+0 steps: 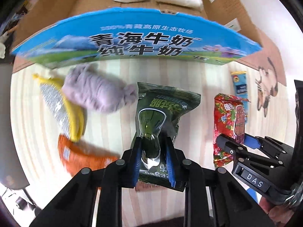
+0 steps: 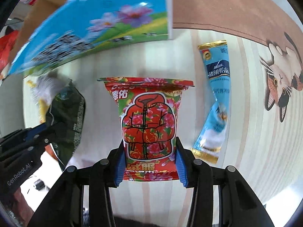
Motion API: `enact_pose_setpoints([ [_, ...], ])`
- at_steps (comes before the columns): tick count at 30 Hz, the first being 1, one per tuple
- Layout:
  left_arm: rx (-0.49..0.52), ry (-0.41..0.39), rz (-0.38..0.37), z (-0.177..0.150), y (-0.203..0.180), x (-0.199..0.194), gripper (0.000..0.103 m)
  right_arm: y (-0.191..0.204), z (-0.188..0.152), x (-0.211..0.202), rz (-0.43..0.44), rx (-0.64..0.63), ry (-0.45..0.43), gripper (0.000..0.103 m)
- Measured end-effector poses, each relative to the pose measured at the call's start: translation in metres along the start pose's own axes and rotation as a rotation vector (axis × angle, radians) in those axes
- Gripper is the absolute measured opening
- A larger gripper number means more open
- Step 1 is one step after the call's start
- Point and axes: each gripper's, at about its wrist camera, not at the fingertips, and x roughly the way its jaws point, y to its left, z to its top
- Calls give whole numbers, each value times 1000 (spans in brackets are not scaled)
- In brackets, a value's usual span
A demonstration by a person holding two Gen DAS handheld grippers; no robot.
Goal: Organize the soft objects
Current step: 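Grasp the red floral snack bag with the right tool while the left grasps the green bag, then lower both bags into the box and open both tools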
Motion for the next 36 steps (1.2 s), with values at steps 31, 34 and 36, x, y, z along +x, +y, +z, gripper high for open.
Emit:
enact_pose_setpoints([
  [31, -35, -137, 196, 277, 90, -61, 15, 63, 224, -46, -65, 47, -75, 47],
  [34, -15, -107, 234, 283, 88, -44, 15, 63, 230, -28, -99, 43, -38, 47],
  [36, 1, -98, 254, 282, 85, -42, 15, 63, 235, -19, -121, 31, -14, 47],
])
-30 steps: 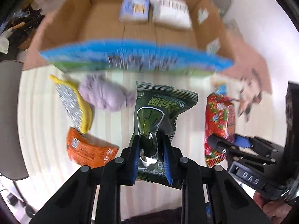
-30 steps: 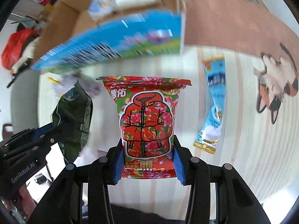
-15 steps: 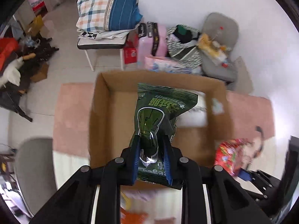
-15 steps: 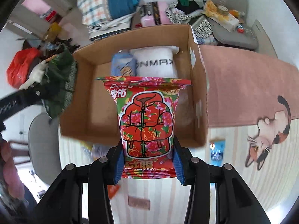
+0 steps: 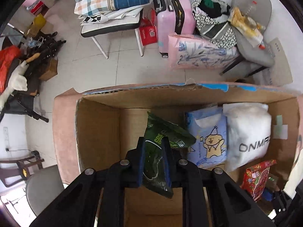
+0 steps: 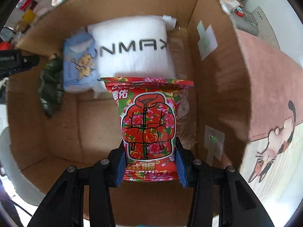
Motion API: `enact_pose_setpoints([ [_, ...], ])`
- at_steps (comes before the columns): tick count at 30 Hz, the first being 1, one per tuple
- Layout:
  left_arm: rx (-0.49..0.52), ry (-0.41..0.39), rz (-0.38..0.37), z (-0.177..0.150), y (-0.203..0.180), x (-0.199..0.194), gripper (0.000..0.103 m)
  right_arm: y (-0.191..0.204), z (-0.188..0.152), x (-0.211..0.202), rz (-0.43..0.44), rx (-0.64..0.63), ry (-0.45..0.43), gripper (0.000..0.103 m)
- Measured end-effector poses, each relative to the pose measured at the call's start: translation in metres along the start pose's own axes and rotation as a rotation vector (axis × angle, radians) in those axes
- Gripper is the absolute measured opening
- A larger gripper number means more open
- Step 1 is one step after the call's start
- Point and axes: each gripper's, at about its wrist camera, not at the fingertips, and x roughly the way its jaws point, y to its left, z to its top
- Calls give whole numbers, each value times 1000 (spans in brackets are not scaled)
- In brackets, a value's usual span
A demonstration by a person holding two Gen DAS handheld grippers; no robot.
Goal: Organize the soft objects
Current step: 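Lower both bags into the box and open both tools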
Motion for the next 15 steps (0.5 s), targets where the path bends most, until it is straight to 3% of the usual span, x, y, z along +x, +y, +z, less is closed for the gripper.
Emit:
enact_pose_setpoints([
  [4, -3, -2, -11, -4, -1, -13, 20, -2, 5, 4, -3, 0, 34, 52],
  [5, -12, -6, -27, -6, 1, -20, 23, -2, 4, 0, 28, 1, 33, 60],
  [6, -17, -11, -50, -12, 1, -28, 27, -1, 3, -5, 49, -1, 27, 75],
  [8, -15, -33, -88, -22, 1, -43, 38, 2, 0, -20, 31, -16, -6, 95],
  [11, -15, -69, -103, -37, -1, -63, 59, 5, -3, -45, 27, -40, -55, 95],
  [13, -18, -93, -111, -52, -1, -77, 80, 5, -9, -58, 40, -44, -71, 97],
  [15, -27, -110, -118, -66, 1, -88, 90, 3, -16, -69, 32, -51, -92, 103],
])
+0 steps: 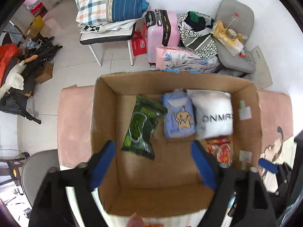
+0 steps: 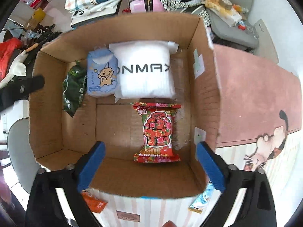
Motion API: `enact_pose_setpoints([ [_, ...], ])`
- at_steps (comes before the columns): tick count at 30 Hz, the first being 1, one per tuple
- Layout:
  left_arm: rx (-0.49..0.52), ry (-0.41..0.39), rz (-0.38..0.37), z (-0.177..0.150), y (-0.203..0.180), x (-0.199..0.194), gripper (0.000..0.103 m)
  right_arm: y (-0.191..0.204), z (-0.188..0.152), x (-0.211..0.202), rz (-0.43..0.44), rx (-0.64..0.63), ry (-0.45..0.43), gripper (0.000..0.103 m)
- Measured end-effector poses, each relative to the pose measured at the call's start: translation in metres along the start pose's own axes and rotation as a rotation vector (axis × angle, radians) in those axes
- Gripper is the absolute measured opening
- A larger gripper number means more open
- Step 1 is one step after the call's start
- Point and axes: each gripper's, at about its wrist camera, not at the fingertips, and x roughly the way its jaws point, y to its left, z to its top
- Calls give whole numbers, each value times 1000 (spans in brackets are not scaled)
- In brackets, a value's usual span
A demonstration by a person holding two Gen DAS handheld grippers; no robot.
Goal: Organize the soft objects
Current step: 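Lower both bags into the box and open both tools, then grasp the lilac cloth with the right tool while the left grasps the orange bag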
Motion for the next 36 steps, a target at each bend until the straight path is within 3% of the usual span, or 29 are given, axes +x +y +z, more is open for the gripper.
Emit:
enact_pose_setpoints([
  [2, -10, -13, 6, -9, 1, -9, 98, 2, -4, -9, -4, -13, -20, 103],
  [8, -37, -80, 25, -41, 5, -43, 99, 8, -25, -42, -25, -40, -103, 103],
  [14, -49, -110, 22, -75, 3, -64, 103, 12, -54, -71, 43, -50, -161, 103],
  [17, -86, -100, 24, -110, 5, -66, 103, -1, -80, -80, 48, -43, -182, 103],
  [21, -244, 24, -58, -174, 27, -39, 103, -43, -127, -69, 52, 23, -164, 103],
  [24, -349, 185, -137, -226, 43, 9, 102, -82, -161, -47, 25, 99, -106, 103],
  [29, -541, 322, -192, -277, 65, 65, 92, -123, -199, -7, 18, 173, -7, 103],
  [32, -656, 387, -237, -295, 73, 92, 92, -113, -203, 8, 61, 134, 1, 103],
  [33, -717, 399, -274, -300, 77, 102, 92, -102, -201, 10, 67, 95, -5, 103],
  [36, -784, 413, -276, -306, 81, 117, 91, -54, -192, 14, 58, -62, -45, 103],
])
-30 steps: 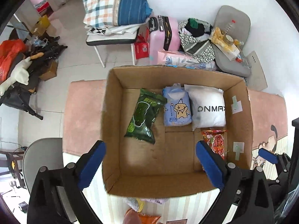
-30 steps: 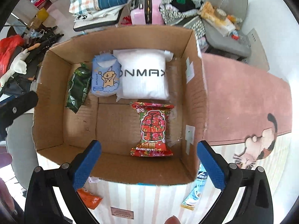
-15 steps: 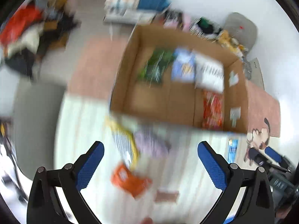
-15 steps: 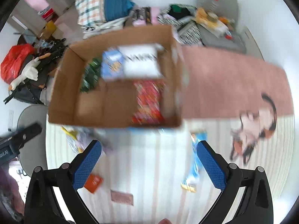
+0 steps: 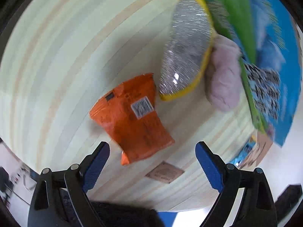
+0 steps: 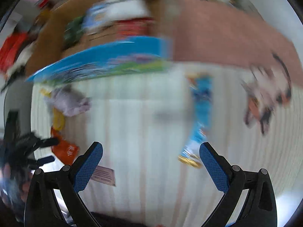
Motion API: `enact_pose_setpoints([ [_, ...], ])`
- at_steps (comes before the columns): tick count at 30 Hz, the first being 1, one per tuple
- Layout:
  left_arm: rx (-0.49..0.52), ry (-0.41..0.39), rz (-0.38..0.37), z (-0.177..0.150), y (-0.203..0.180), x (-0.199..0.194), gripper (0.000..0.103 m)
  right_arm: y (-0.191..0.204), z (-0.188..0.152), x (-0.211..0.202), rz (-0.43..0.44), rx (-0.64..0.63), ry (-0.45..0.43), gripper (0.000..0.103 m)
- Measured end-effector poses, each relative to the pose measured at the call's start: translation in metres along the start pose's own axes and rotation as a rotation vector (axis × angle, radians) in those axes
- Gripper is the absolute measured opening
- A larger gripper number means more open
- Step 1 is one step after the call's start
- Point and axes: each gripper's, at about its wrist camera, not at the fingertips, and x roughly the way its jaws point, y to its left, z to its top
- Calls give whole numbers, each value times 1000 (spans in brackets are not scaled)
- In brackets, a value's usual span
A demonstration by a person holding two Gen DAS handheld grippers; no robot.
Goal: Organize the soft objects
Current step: 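Grasp the lilac cloth with the right tool while the left grasps the orange bag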
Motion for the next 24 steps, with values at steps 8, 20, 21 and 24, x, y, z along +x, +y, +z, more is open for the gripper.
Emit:
enact_pose_setpoints([
  [8, 82, -31, 85, -3, 17, -4, 47, 144, 37, 32, -67, -462, -29, 103],
  [20, 363, -136, 314, -2, 1, -7, 47, 217, 57, 115, -136, -592, 93, 46],
  [21, 365, -134, 308, -2, -2, -4, 47, 214, 56, 116, -137, -565, 107, 46],
  [24, 401, -122, 290, -4, -17, 3, 47, 194, 45, 109, -105, -478, 148, 46],
])
